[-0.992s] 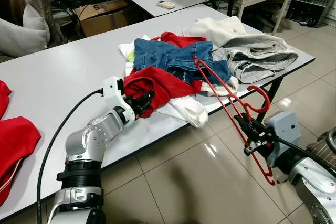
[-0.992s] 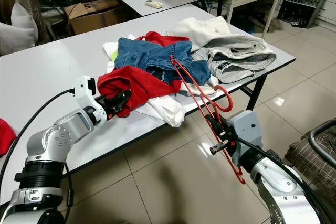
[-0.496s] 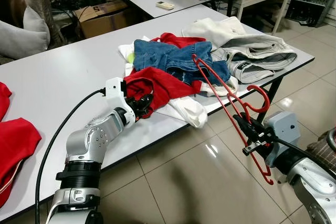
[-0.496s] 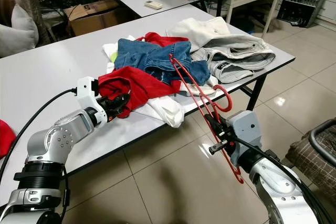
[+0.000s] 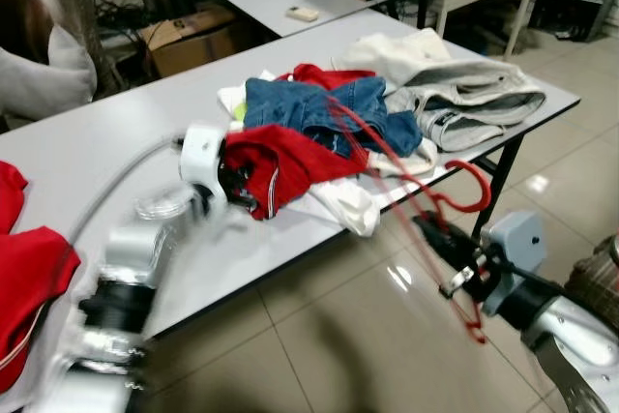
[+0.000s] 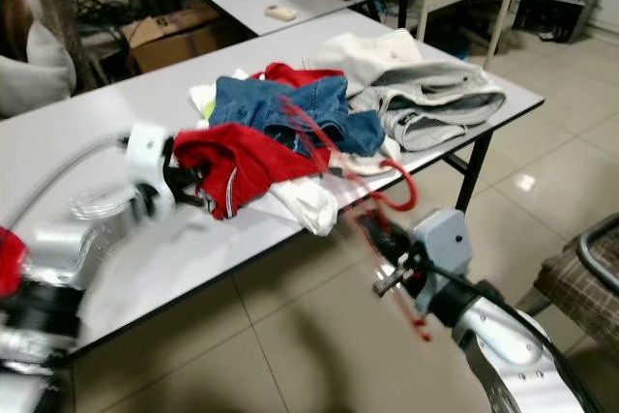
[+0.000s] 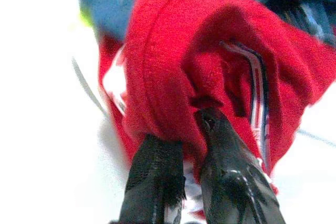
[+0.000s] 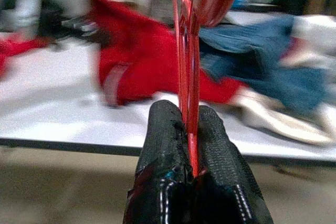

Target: Hang hanger

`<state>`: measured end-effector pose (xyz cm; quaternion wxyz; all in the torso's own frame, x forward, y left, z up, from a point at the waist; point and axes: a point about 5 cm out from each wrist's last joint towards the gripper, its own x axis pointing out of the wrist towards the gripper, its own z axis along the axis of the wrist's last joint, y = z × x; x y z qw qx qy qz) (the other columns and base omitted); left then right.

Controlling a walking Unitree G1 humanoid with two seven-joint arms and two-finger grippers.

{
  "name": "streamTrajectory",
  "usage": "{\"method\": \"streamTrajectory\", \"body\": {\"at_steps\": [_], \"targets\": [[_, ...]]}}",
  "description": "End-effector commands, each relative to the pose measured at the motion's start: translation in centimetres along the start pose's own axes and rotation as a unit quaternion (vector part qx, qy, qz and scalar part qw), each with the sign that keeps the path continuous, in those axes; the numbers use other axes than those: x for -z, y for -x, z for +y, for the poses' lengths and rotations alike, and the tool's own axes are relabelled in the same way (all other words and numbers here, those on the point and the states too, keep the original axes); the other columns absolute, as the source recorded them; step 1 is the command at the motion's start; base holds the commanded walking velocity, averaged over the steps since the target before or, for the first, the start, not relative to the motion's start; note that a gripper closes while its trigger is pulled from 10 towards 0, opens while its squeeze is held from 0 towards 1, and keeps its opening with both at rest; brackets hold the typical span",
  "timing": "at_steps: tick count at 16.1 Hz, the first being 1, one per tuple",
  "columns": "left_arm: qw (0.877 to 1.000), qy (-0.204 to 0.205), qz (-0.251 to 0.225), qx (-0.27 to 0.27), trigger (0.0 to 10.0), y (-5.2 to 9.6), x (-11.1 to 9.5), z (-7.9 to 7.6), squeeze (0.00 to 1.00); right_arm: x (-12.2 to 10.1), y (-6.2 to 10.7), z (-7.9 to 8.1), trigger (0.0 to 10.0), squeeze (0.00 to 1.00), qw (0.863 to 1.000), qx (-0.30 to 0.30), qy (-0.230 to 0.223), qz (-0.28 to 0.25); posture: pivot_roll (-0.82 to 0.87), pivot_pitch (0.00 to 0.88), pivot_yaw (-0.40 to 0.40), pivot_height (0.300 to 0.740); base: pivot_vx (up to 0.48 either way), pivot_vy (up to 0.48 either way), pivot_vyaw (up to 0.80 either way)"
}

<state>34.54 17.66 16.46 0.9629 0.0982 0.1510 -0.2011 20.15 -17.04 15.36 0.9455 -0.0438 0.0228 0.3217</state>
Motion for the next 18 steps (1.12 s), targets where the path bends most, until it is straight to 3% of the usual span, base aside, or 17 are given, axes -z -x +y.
{"method": "streamTrajectory", "body": {"at_steps": [1,4,7,10,14,18], "targets": [[0.998,-0.064,-0.024,0.015,0.0,0.4,-2.4,0.2,0.00,-0.1,-0.1,1.1,10.0,0.00,0.999,-0.043,-0.012,0.003,-0.17,0.000,0.188,0.740,0.000,0.000,0.00],[0.990,-0.126,-0.025,0.066,0.0,1.3,-5.1,0.4,0.00,0.6,-0.3,1.9,10.0,0.00,0.994,-0.103,-0.020,0.041,-0.16,0.000,0.186,0.740,0.000,0.000,0.00],[0.983,-0.164,-0.022,0.079,0.0,1.8,-6.0,0.5,0.00,0.8,-0.5,1.4,10.0,0.00,0.993,-0.097,-0.026,0.062,-0.16,0.000,0.176,0.740,0.000,0.000,0.00],[0.973,-0.202,0.013,0.111,0.0,2.9,-5.7,0.4,0.00,1.1,-1.3,-0.1,10.0,0.00,0.995,-0.060,-0.029,0.080,-0.15,0.000,0.159,0.740,0.000,0.000,0.00],[0.972,-0.207,0.024,0.111,0.0,3.6,-6.0,1.1,0.00,1.2,-2.4,-1.2,10.0,0.00,0.993,-0.049,-0.051,0.094,-0.14,0.000,0.149,0.740,0.000,0.000,0.00],[0.971,-0.213,0.019,0.103,0.0,3.5,-6.2,1.8,0.00,0.8,-4.1,-1.1,10.0,0.00,0.992,-0.079,-0.036,0.093,-0.14,0.000,0.148,0.740,0.000,0.000,0.00]]}}
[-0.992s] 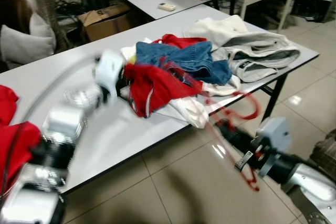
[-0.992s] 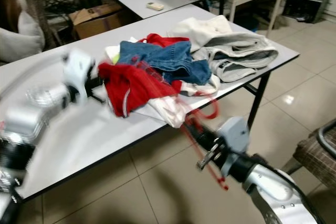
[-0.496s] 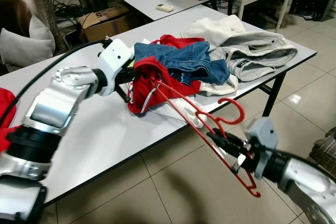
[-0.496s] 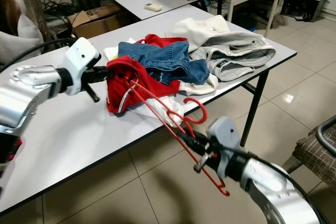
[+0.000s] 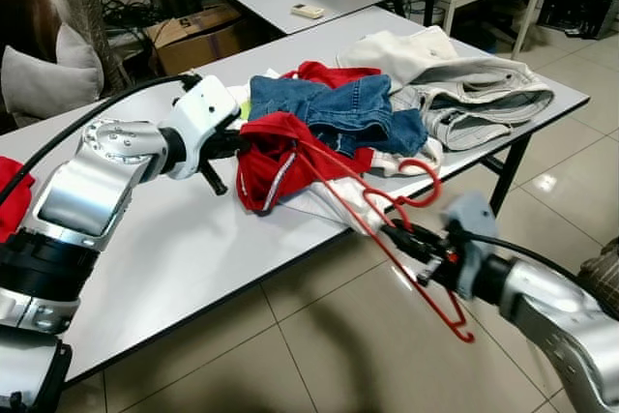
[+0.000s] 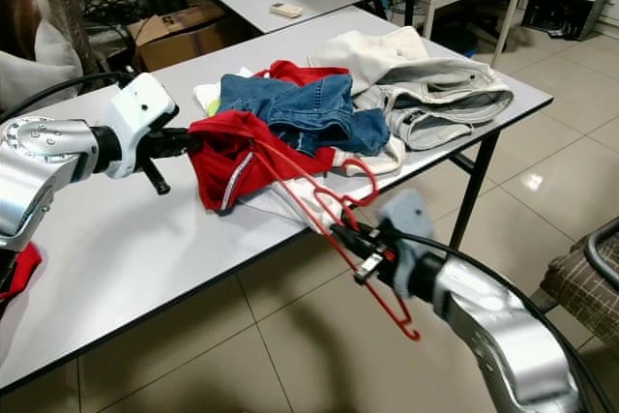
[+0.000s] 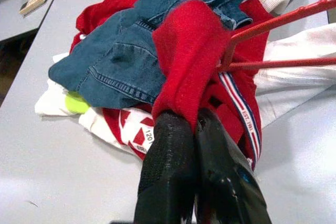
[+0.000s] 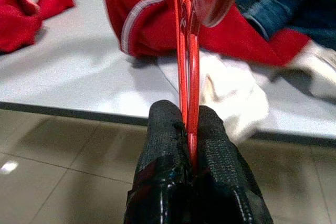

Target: Hang hanger

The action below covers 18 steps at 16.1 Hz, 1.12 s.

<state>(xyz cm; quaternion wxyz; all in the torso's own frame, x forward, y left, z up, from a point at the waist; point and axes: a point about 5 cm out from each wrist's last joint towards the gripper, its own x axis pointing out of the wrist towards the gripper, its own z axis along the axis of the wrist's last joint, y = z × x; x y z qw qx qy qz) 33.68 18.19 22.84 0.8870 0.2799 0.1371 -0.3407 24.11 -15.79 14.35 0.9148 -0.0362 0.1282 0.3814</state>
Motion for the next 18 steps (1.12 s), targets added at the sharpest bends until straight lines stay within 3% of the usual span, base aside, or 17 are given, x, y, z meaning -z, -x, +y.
{"method": "streamTrajectory", "body": {"at_steps": [1,3,4,6,8,12,13,14,15,17,18], "targets": [[0.999,-0.015,0.006,-0.034,0.0,0.9,-0.1,1.7,0.00,-0.8,-0.8,0.5,10.0,0.00,1.000,-0.026,0.012,-0.013,-0.14,0.000,0.151,0.740,0.000,0.000,0.00],[0.997,-0.032,0.012,-0.063,0.0,1.8,-0.4,3.6,0.00,-1.9,-1.7,0.8,10.0,0.00,0.998,-0.047,0.022,-0.028,-0.14,0.000,0.152,0.740,0.000,0.000,0.00],[0.993,-0.058,0.018,-0.105,0.0,3.3,-1.0,6.0,0.00,-2.8,-2.5,0.9,10.0,0.00,0.997,-0.059,0.030,-0.043,-0.13,0.000,0.151,0.740,0.000,0.000,0.00],[0.982,-0.097,0.020,-0.163,0.0,5.6,-2.6,9.1,0.00,-4.0,-3.3,0.9,10.0,0.00,0.995,-0.063,0.038,-0.066,-0.12,0.000,0.147,0.740,0.000,0.000,0.00],[0.962,-0.148,0.013,-0.231,0.0,8.1,-5.4,12.1,0.00,-5.5,-4.0,0.4,10.0,0.00,0.993,-0.049,0.035,-0.099,-0.11,0.000,0.148,0.740,0.000,0.000,0.00],[0.939,-0.211,-0.041,-0.267,0.0,10.5,-10.9,13.8,0.00,-6.8,-3.5,-0.9,10.0,0.00,0.988,0.015,0.003,-0.153,-0.11,0.000,0.162,0.740,0.000,0.000,0.00],[0.946,-0.211,-0.050,-0.243,0.0,9.8,-11.3,13.3,0.00,-6.6,-3.3,-1.0,10.0,0.00,0.988,0.025,-0.003,-0.154,-0.11,0.000,0.168,0.740,0.000,0.000,0.00],[0.966,-0.194,-0.060,-0.158,0.0,7.1,-10.8,11.1,0.00,-5.9,-2.8,-0.7,10.0,0.00,0.988,0.031,-0.014,-0.153,-0.12,0.000,0.171,0.740,0.000,0.000,0.00],[0.976,-0.180,-0.062,-0.103,0.0,5.3,-10.0,9.3,0.00,-5.5,-2.5,-0.3,10.0,0.00,0.988,0.031,-0.023,-0.152,-0.12,0.000,0.171,0.740,0.000,0.000,0.00],[0.989,-0.141,-0.047,-0.013,0.0,1.0,-6.7,5.2,0.00,-4.0,-1.2,0.9,10.0,0.00,0.990,0.026,-0.039,-0.136,-0.14,0.000,0.182,0.740,0.000,0.000,0.00],[0.992,-0.117,-0.052,0.020,0.0,-0.2,-5.8,3.6,0.00,-3.3,-0.7,1.0,10.0,0.00,0.990,0.034,-0.046,-0.126,-0.14,0.000,0.180,0.740,0.000,0.000,0.00]]}}
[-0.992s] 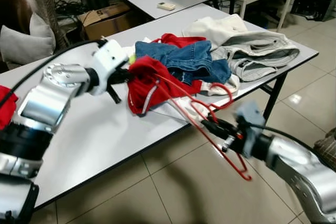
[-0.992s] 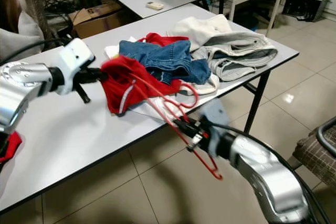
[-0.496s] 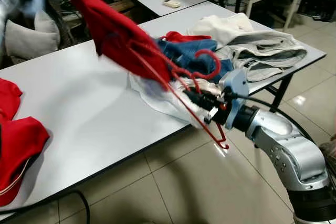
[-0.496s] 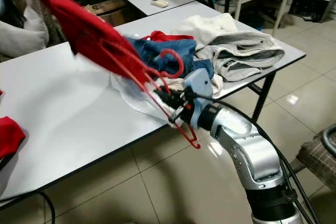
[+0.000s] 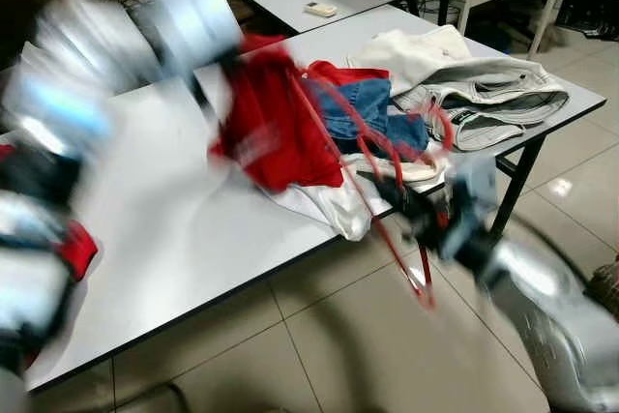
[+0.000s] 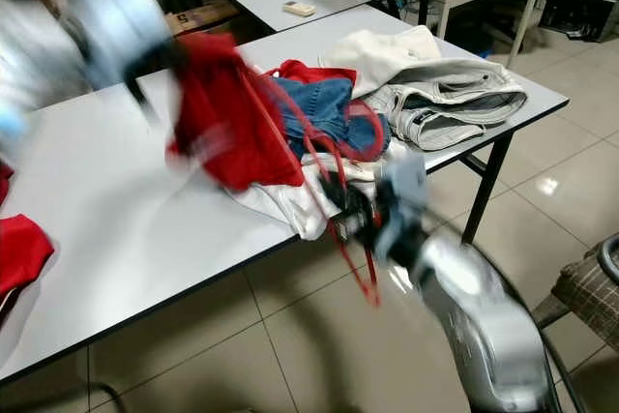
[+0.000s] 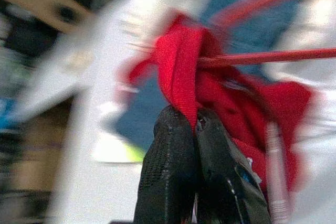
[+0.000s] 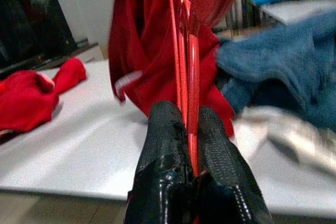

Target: Hang hanger

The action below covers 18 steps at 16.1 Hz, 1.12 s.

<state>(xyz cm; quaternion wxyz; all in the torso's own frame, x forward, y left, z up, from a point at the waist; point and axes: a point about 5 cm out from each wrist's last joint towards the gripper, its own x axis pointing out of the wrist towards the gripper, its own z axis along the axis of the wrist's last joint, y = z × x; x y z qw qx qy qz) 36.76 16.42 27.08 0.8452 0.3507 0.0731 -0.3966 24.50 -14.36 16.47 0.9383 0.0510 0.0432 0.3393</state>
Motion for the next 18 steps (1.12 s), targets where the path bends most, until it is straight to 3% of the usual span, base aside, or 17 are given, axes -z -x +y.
{"method": "streamTrajectory", "body": {"at_steps": [1,3,5,8,12,13,14,15,16,17,18], "targets": [[1.000,0.013,-0.016,0.002,0.0,-0.1,-0.6,-0.3,0.00,-0.4,0.7,0.1,10.0,0.00,1.000,0.001,0.003,-0.004,-0.14,0.000,0.180,0.740,0.000,0.000,0.00],[0.999,0.035,-0.012,0.004,0.0,-1.0,0.2,-1.6,0.00,0.0,2.0,0.7,10.0,0.00,1.000,-0.010,-0.003,0.010,-0.16,0.000,0.176,0.740,0.000,0.000,0.00],[0.999,0.049,-0.014,-0.012,0.0,-1.3,0.5,-1.9,0.00,0.4,2.7,1.0,10.0,0.00,1.000,-0.015,-0.009,0.026,-0.17,0.000,0.178,0.740,0.000,0.000,0.00],[0.996,0.059,-0.016,-0.062,0.0,-0.1,0.4,-0.3,0.00,1.3,3.6,1.1,10.0,0.00,0.998,-0.009,-0.019,0.056,-0.17,0.000,0.174,0.740,0.000,0.000,0.00],[0.993,0.088,-0.043,-0.060,0.0,0.8,0.3,0.0,0.00,1.4,3.5,0.8,10.0,0.00,0.998,0.003,-0.021,0.060,-0.17,0.000,0.169,0.740,0.000,0.000,0.00],[0.979,0.118,-0.081,-0.147,0.0,1.5,-0.1,2.2,0.00,1.3,3.6,0.8,10.0,0.00,0.998,0.001,-0.022,0.060,-0.17,0.000,0.169,0.740,0.000,0.000,0.00],[0.954,0.147,-0.124,-0.231,0.0,2.5,-0.6,4.3,0.00,1.4,3.7,0.8,10.0,0.00,0.998,-0.001,-0.022,0.063,-0.17,0.000,0.169,0.740,0.000,0.000,0.00],[0.931,0.148,-0.164,-0.290,0.0,3.8,-1.6,6.0,0.00,1.5,3.9,0.7,10.0,0.00,0.997,0.000,-0.022,0.069,-0.17,0.000,0.168,0.740,0.000,0.000,0.00],[0.894,0.149,-0.222,-0.361,0.0,6.3,-3.1,8.2,0.00,1.8,4.3,0.3,10.0,0.00,0.996,0.010,-0.019,0.081,-0.16,0.000,0.169,0.740,0.000,0.000,0.00],[0.864,0.148,-0.263,-0.402,0.0,8.4,-4.4,9.7,0.00,2.0,4.5,-0.2,10.0,0.00,0.996,0.026,-0.021,0.087,-0.16,0.000,0.168,0.740,0.000,0.000,0.00],[0.849,0.145,-0.289,-0.418,0.0,9.7,-5.3,10.4,0.00,2.1,4.5,-0.4,10.0,0.00,0.995,0.035,-0.022,0.088,-0.16,0.000,0.165,0.740,0.000,0.000,0.00]]}}
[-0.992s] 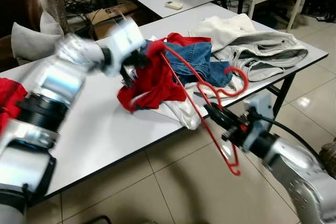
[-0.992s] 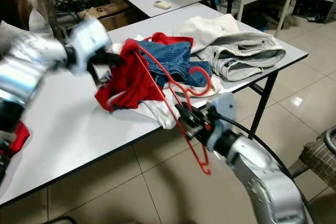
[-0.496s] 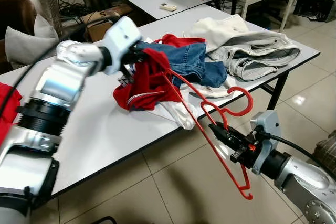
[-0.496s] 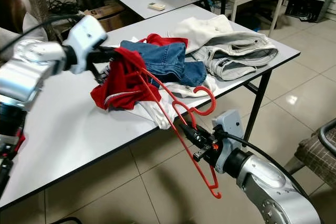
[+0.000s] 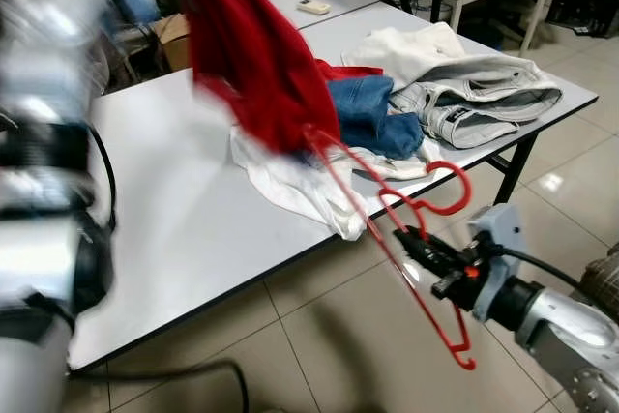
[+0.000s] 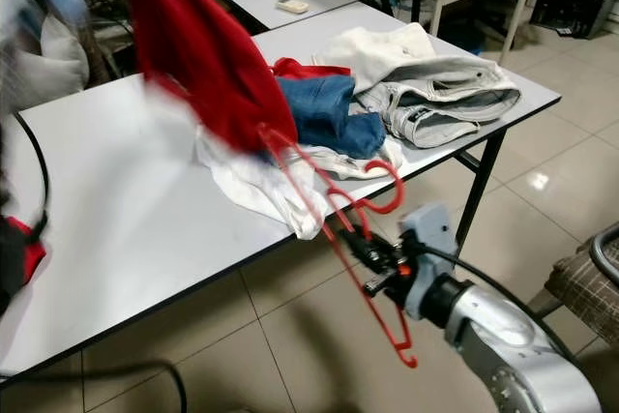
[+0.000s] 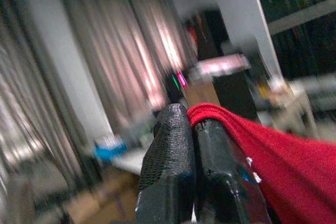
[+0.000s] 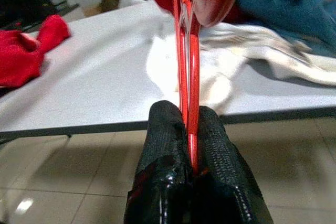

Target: Hang hanger

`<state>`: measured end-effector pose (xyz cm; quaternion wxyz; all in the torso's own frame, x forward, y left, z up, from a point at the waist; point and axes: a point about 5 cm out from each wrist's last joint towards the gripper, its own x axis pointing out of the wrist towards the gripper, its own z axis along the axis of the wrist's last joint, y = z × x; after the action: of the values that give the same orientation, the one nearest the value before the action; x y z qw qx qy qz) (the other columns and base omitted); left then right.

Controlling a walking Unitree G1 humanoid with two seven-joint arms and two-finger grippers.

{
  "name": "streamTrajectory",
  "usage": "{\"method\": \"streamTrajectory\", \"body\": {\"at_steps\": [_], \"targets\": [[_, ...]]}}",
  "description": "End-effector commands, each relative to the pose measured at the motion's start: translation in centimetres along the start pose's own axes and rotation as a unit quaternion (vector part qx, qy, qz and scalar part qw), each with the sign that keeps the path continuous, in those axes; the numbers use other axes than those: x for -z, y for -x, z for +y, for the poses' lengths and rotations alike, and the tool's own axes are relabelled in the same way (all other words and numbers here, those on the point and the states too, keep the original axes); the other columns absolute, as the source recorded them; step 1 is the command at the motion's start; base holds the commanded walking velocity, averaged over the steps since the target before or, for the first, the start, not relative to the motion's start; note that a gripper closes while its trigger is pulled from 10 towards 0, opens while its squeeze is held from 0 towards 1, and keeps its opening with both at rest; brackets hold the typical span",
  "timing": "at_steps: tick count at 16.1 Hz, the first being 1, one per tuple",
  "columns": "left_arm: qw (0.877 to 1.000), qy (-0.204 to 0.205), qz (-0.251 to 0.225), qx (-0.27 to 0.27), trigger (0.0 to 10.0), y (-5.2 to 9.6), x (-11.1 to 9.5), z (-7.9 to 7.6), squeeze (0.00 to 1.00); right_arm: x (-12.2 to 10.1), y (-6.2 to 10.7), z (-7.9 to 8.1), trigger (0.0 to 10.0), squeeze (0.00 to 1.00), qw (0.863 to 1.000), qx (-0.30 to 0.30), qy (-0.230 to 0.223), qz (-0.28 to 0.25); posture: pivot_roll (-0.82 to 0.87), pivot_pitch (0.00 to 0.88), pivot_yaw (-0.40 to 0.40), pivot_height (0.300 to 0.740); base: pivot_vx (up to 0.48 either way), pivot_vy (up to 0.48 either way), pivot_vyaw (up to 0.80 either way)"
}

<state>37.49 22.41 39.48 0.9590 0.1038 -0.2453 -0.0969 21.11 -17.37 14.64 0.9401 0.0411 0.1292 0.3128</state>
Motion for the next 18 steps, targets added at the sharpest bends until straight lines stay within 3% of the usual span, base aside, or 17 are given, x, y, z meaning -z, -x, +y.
{"method": "streamTrajectory", "body": {"at_steps": [1,3,4,5,6,7,8,9,10,12,13,14,15,18], "targets": [[0.998,0.005,-0.048,-0.036,0.0,0.0,-2.3,1.9,0.00,0.2,0.0,-0.2,10.0,0.00,1.000,0.008,-0.002,0.008,-0.15,0.000,0.162,0.740,0.000,0.000,0.00],[0.994,-0.021,-0.092,-0.053,0.0,-0.9,-5.5,3.0,0.00,0.3,-0.4,-0.6,10.0,0.00,1.000,0.015,0.000,0.013,-0.14,0.000,0.152,0.740,0.000,0.000,0.00],[0.985,-0.029,-0.156,-0.069,0.0,-1.5,-9.7,3.8,0.00,0.3,-0.8,-0.9,10.0,0.00,1.000,0.019,0.003,0.014,-0.12,0.000,0.152,0.740,0.000,0.000,0.00],[0.977,-0.024,-0.202,-0.070,0.0,-1.6,-12.6,3.9,0.00,0.2,-1.0,-0.9,10.0,0.00,1.000,0.022,0.004,0.010,-0.12,0.000,0.158,0.740,0.000,0.000,0.00],[0.977,-0.025,-0.205,-0.050,0.0,-1.9,-13.3,3.4,0.00,0.1,-1.1,-1.0,10.0,0.00,1.000,0.026,0.001,0.001,-0.12,0.000,0.158,0.740,0.000,0.000,0.00],[0.981,-0.027,-0.186,-0.035,0.0,-2.1,-12.4,2.9,0.00,0.1,-1.2,-0.9,10.0,0.00,1.000,0.028,0.000,-0.001,-0.10,0.000,0.170,0.740,0.000,0.000,0.00],[0.992,-0.054,-0.109,0.021,0.0,-2.8,-8.3,1.0,0.00,0.1,-1.4,-0.7,10.0,0.00,1.000,0.029,-0.001,-0.004,-0.10,0.000,0.172,0.740,0.000,0.000,0.00],[0.992,-0.054,-0.109,0.021,0.0,-2.8,-8.3,1.0,0.00,0.1,-1.4,-0.7,10.0,0.00,1.000,0.029,-0.001,-0.004,-0.10,0.000,0.172,0.740,0.000,0.000,0.00],[0.994,-0.064,-0.034,0.078,0.0,-2.9,-3.8,-1.3,0.00,0.1,-1.4,-0.5,10.0,0.00,1.000,0.024,-0.002,-0.008,-0.11,0.000,0.166,0.740,0.000,0.000,0.00],[0.983,-0.077,0.071,0.152,0.0,-2.0,2.8,-5.2,0.00,-0.6,-1.3,0.1,10.0,0.00,1.000,0.000,0.005,-0.026,-0.12,0.000,0.159,0.740,0.000,0.000,0.00],[0.973,-0.080,0.106,0.186,0.0,-1.3,4.5,-6.6,0.00,-0.9,-1.0,0.4,10.0,0.00,0.999,-0.018,0.006,-0.035,-0.12,0.000,0.159,0.740,0.000,0.000,0.00],[0.969,-0.089,0.121,0.194,0.0,-1.0,5.2,-7.0,0.00,-1.1,-0.8,0.6,10.0,0.00,0.999,-0.028,0.007,-0.038,-0.12,0.000,0.157,0.740,0.000,0.000,0.00],[0.961,-0.124,0.158,0.192,0.0,-0.3,7.0,-7.0,0.00,-1.2,-0.4,0.8,10.0,0.00,0.998,-0.043,0.009,-0.038,-0.12,0.000,0.154,0.740,0.000,0.000,0.00],[0.943,-0.169,0.211,0.192,0.0,1.1,9.1,-5.8,0.00,-1.1,0.1,0.2,10.0,0.00,0.999,-0.025,0.011,-0.035,-0.12,0.000,0.155,0.740,0.000,0.000,0.00]]}}
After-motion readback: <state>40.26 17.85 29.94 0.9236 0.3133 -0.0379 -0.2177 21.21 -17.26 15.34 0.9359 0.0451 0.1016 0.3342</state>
